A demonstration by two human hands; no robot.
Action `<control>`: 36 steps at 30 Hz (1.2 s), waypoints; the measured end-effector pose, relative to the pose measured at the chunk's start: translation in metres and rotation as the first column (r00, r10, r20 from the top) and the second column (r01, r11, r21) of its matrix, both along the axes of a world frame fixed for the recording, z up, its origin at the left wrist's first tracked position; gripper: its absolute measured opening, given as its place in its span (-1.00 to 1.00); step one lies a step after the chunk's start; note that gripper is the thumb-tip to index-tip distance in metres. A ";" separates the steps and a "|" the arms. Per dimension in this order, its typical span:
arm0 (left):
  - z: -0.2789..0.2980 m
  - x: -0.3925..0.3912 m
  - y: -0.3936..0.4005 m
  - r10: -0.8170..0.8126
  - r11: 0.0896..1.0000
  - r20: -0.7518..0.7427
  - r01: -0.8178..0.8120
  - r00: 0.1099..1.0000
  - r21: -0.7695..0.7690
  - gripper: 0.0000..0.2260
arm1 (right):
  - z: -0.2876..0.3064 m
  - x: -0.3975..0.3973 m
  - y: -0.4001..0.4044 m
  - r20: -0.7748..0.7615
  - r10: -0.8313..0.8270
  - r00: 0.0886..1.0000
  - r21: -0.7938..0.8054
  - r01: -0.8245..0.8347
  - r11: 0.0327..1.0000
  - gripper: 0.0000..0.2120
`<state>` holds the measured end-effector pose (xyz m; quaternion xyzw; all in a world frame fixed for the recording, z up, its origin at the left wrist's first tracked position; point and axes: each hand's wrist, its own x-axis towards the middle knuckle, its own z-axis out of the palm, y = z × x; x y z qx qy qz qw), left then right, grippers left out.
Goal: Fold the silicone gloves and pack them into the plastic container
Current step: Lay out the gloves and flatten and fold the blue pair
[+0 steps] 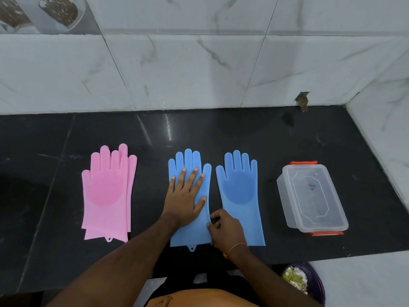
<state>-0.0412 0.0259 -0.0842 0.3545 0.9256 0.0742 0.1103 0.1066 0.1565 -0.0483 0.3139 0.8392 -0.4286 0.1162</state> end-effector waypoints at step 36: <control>0.001 0.075 -0.096 0.518 0.722 0.170 -0.535 0.838 0.439 -0.64 | 0.014 0.119 0.091 -0.123 -0.118 0.985 0.216 0.142 0.966 -0.78</control>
